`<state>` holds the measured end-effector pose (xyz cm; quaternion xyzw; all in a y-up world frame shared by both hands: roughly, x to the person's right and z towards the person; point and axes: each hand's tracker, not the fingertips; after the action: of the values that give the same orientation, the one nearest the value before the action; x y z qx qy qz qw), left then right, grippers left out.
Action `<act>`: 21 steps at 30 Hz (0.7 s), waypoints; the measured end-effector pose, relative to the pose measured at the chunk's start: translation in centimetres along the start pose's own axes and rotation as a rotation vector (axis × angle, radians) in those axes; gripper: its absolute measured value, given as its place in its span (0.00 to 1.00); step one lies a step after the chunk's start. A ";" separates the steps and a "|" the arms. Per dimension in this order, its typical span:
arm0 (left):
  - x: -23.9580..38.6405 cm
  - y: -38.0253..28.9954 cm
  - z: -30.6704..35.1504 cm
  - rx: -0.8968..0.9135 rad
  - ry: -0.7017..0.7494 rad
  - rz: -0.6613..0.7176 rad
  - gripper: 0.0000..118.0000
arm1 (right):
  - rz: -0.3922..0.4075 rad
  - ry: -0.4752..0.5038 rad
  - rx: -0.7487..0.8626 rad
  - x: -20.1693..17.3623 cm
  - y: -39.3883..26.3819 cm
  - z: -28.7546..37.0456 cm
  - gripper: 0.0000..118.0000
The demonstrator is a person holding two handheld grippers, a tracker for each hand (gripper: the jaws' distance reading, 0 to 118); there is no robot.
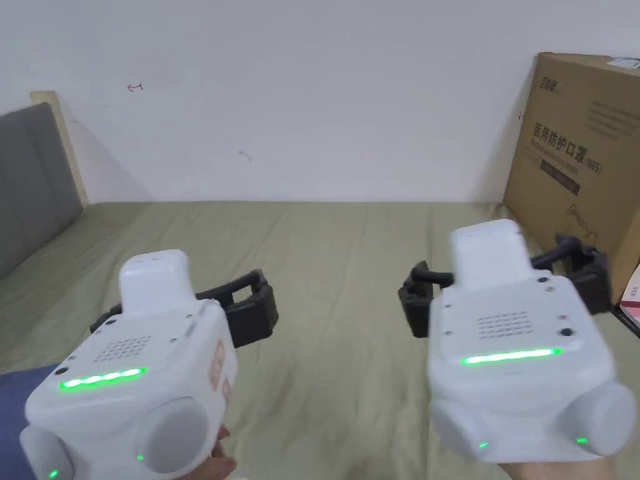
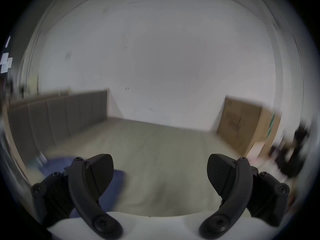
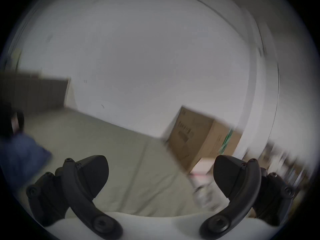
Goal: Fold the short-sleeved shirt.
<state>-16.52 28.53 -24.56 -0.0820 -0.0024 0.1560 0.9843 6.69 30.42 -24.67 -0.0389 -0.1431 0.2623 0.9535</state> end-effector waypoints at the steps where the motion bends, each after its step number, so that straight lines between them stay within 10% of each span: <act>1: -1.3 -0.6 -0.2 0.003 -0.056 0.189 0.95 | 0.168 -0.039 0.048 -1.5 0.0 0.4 1.00; 4: -5.4 -4.1 -1.3 -0.082 -0.156 0.760 0.95 | 0.654 -0.082 0.147 -6.0 -1.3 1.2 1.00; 6: -7.4 -6.7 -1.9 -0.088 -0.129 0.952 0.95 | 0.757 0.049 0.137 -7.5 -2.1 1.8 1.00; 13: -5.6 -3.8 -1.4 -0.078 0.104 0.422 0.95 | 0.365 0.159 0.013 -6.7 -2.0 0.5 1.00; 19: 3.0 -0.4 0.7 0.092 0.136 -0.386 0.95 | -0.518 0.282 -0.170 0.4 -2.9 -2.6 1.00; 21: 4.9 -1.6 1.1 0.124 0.128 -0.564 0.95 | -0.647 0.251 -0.254 1.6 -4.9 -2.9 1.00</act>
<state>-11.45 28.75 -23.29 -0.0275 0.0466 -0.1296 0.9901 11.21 27.06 -26.32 -0.1418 -0.0611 -0.0793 0.9848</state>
